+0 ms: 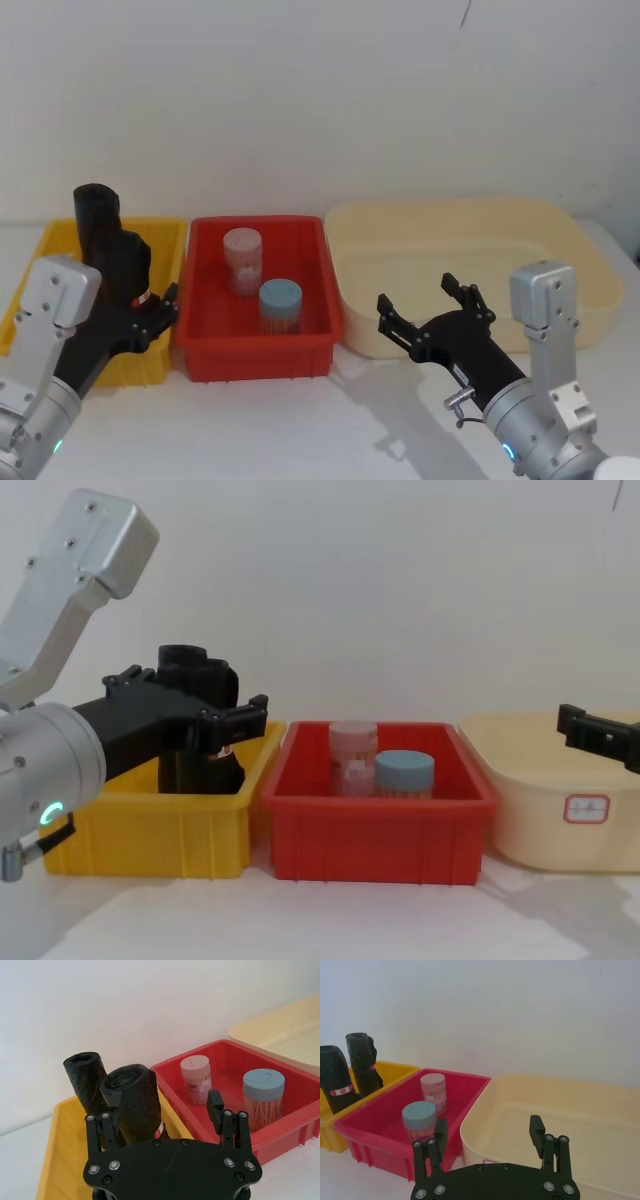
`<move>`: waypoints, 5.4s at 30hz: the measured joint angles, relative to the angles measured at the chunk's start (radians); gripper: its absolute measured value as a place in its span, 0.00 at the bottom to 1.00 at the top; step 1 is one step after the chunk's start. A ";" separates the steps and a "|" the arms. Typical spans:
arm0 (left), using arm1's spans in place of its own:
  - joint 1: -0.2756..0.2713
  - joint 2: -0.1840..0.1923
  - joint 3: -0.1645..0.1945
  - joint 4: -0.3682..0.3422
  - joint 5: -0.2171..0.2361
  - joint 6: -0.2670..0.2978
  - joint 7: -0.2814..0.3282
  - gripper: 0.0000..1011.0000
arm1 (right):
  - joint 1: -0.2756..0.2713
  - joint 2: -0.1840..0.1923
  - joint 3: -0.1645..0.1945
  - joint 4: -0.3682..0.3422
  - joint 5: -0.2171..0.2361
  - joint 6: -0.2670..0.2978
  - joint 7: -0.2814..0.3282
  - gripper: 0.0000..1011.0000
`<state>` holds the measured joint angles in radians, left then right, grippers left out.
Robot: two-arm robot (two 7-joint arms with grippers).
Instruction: Pick up the garbage bag with the one hand and transfer it to the other hand.
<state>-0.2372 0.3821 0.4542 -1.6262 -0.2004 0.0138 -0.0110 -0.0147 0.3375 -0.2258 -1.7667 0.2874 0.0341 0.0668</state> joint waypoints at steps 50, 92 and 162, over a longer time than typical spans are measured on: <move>0.051 -0.091 -0.117 0.010 -0.099 0.027 0.046 0.99 | 0.000 0.000 0.000 0.000 0.000 0.000 0.000 0.99; -0.119 -0.165 -0.110 0.231 -0.115 0.029 -0.094 0.53 | 0.000 0.000 0.000 0.000 0.000 0.000 0.000 0.99; -0.470 -0.345 0.074 0.397 -0.278 0.071 -0.518 0.39 | 0.000 0.000 0.000 0.000 0.000 0.000 0.000 0.99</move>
<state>-0.7073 0.0369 0.5287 -1.2290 -0.4785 0.0848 -0.5287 -0.0146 0.3374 -0.2259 -1.7667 0.2874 0.0341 0.0668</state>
